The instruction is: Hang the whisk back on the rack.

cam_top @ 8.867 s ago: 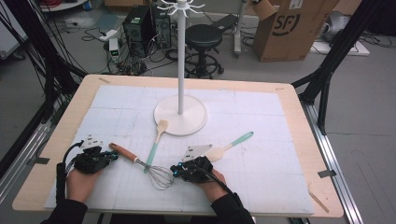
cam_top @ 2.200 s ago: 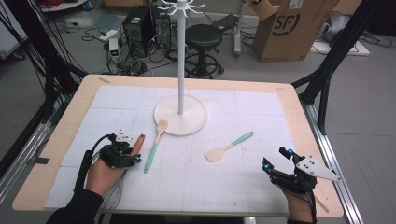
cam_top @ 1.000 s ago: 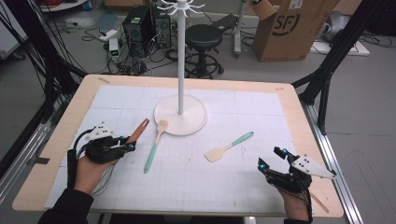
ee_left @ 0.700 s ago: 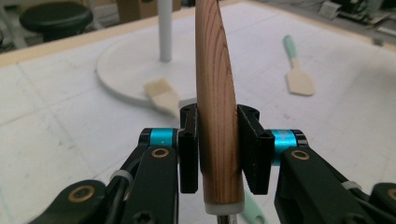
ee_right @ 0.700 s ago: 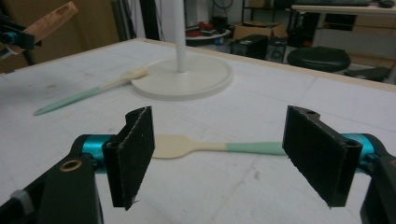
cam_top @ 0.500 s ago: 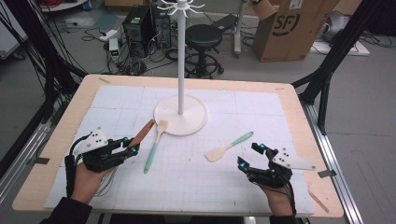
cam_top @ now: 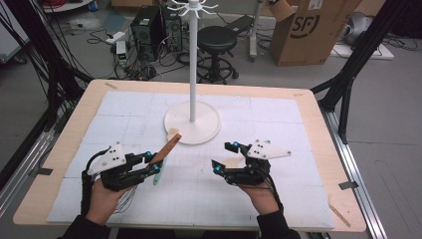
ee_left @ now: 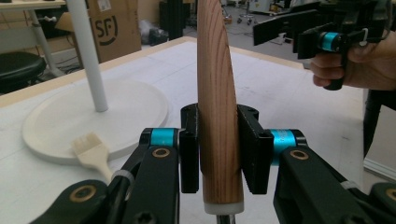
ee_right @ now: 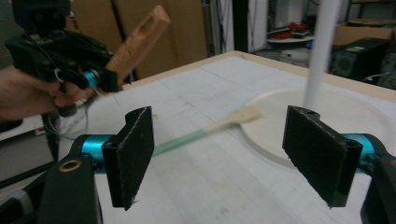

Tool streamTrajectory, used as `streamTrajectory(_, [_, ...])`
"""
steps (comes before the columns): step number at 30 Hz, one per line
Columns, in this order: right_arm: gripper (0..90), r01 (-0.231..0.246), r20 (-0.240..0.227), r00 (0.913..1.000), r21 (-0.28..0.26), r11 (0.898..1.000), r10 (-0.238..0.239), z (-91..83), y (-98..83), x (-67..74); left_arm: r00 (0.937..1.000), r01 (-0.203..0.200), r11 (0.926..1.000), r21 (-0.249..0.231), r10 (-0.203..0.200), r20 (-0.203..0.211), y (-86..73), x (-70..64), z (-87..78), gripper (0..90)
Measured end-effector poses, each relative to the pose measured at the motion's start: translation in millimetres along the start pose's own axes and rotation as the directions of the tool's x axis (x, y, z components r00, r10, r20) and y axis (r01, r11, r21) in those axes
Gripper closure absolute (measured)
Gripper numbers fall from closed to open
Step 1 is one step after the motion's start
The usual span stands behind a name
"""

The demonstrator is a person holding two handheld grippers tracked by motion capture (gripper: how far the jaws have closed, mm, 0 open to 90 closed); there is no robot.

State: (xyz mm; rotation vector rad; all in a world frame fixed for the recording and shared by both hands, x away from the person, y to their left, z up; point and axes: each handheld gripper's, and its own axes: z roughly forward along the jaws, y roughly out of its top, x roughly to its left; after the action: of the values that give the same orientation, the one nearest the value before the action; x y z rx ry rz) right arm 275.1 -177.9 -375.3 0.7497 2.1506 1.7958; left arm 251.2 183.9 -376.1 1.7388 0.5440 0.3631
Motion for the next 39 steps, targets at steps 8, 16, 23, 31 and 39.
streamTrajectory(8, [24.3,0.004,-0.091,0.9959,0.037,0.999,-0.001,40.0,23.7,19.5,0.9995,-0.004,1.0000,-0.005,0.004,0.031,2.3,-9.4,10.8,71.9])
streamTrajectory(16, [26.2,-0.001,-0.161,0.9868,0.045,0.999,0.008,60.7,40.0,33.1,0.9993,-0.002,1.0000,-0.008,0.002,0.038,3.1,-13.1,14.6,71.9])
streamTrajectory(23, [30.0,-0.025,-0.185,0.9823,0.024,0.999,0.029,60.2,45.0,35.0,0.9992,0.000,0.9999,-0.013,0.001,0.040,4.5,-15.6,15.3,71.9])
streamTrajectory(31, [31.7,-0.057,-0.194,0.9792,0.009,0.998,0.058,57.1,47.7,35.2,0.9993,-0.012,0.9998,-0.018,0.013,0.034,7.6,-17.7,15.2,71.9])
streamTrajectory(39, [34.0,-0.072,-0.186,0.9799,-0.002,0.997,0.071,56.3,54.1,40.2,0.9994,-0.015,0.9997,-0.020,0.016,0.030,10.7,-19.2,13.6,71.9])
